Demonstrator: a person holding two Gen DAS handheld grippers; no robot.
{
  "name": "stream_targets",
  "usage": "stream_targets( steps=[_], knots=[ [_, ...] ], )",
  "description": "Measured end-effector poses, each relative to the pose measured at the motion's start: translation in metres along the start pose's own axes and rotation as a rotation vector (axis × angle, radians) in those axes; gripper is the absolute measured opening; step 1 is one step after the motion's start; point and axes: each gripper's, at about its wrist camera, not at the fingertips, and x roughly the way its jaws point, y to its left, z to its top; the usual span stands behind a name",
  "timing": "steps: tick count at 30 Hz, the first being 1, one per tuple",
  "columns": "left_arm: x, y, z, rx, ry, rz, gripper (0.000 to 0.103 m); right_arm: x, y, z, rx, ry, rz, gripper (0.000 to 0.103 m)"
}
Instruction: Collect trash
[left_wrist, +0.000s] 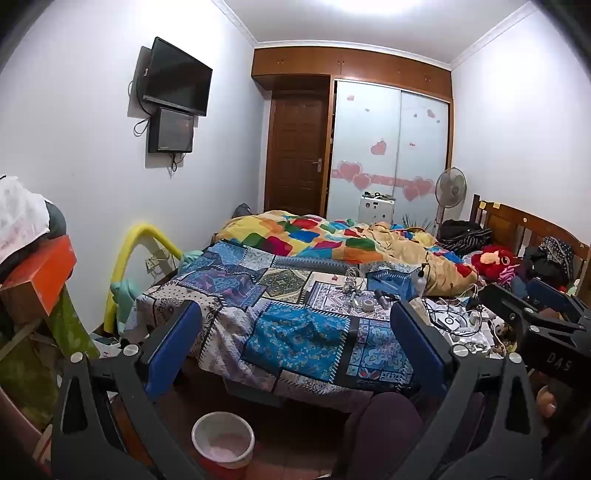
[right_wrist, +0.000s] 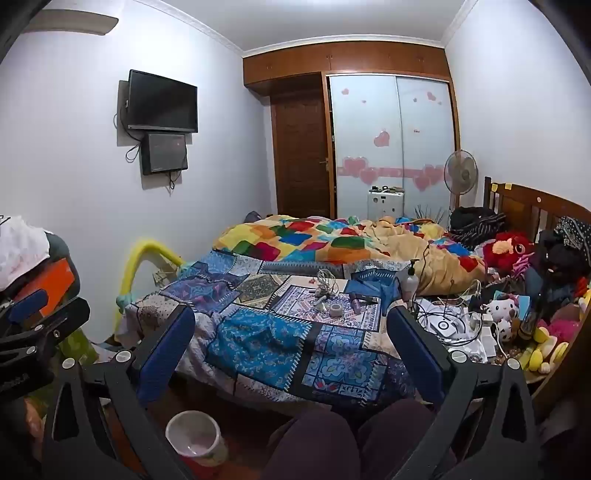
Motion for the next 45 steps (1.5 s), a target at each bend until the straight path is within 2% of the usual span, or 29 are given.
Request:
stream_targets(
  steps=[8,10,22,45],
  knots=[
    [0.006,-0.003,0.004,0.014,-0.008,0.011,0.103,-0.001,-0.001,0.001,0.002,-0.002,0.003,0.103],
    [-0.003,-0.002,0.001,0.012,-0.023,-0.005,0.103,-0.001,0.001,0.000,-0.007,-0.003,0.000,0.103],
    [-0.005,-0.002,-0.001,0.015,-0.024,-0.004,0.103,-0.001,-0.001,0.002,-0.008,-0.002,-0.001,0.103],
    [-0.001,0.008,-0.007,-0.017,0.003,0.013,0.103,-0.001,0.000,-0.001,-0.012,0.011,0.009,0.103]
  ],
)
